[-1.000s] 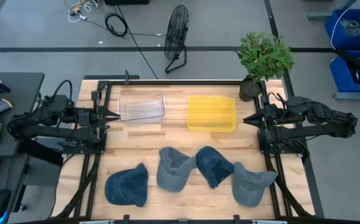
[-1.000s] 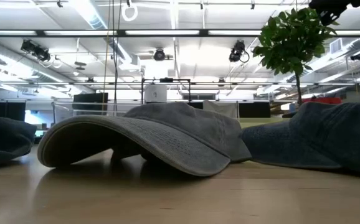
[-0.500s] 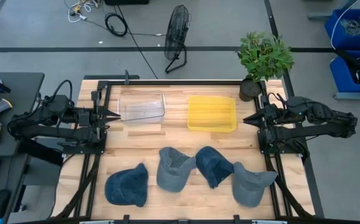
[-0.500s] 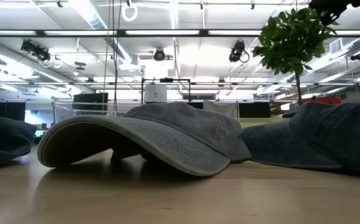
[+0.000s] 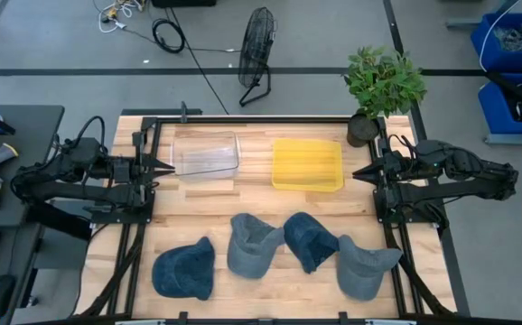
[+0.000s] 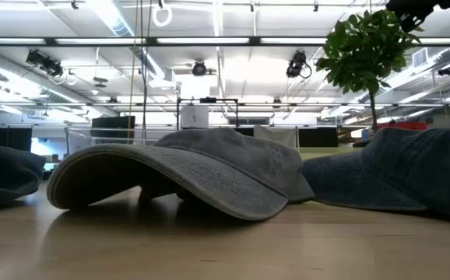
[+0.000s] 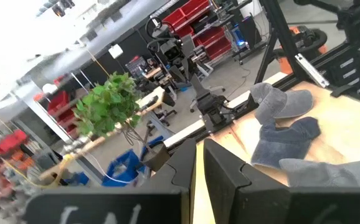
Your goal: Pick & Place hat
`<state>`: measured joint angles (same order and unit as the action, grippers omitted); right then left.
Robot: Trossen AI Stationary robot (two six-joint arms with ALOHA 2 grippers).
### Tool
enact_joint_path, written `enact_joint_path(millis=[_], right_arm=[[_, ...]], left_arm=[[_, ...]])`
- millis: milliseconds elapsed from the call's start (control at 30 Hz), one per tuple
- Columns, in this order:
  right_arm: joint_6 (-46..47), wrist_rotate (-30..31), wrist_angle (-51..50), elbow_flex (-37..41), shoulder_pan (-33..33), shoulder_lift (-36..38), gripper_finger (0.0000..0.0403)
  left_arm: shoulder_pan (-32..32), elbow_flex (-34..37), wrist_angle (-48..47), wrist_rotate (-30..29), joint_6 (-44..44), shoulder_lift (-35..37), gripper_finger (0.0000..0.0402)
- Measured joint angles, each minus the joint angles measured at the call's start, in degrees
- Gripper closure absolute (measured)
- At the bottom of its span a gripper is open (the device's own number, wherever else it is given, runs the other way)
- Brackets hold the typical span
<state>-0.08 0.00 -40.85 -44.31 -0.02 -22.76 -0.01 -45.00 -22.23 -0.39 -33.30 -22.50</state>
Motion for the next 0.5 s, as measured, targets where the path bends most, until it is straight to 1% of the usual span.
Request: enact_joint_path(millis=[67, 167, 333, 500], right_arm=[[-0.02, 0.01, 0.01, -0.01, -0.01, 0.0, 0.036], [-0.02, -0.01, 0.01, -0.02, -0.01, 0.0, 0.036], [-0.01, 0.0, 0.0, -0.01, 0.0, 0.01, 0.036], [-0.02, -0.01, -0.01, -0.02, -0.01, 0.0, 0.036]], left_arm=[[0.0, 0.0, 1.1, -0.03, -1.86, 0.01, 0.0367], [0.0, -0.01, 1.35, 0.01, -1.49, 0.0, 0.0367], [0.0, -0.01, 2.18, 0.47, 1.76, 0.0, 0.0367], [0.0, 0.0, 2.32, 0.63, 7.47, 0.0, 0.0367]])
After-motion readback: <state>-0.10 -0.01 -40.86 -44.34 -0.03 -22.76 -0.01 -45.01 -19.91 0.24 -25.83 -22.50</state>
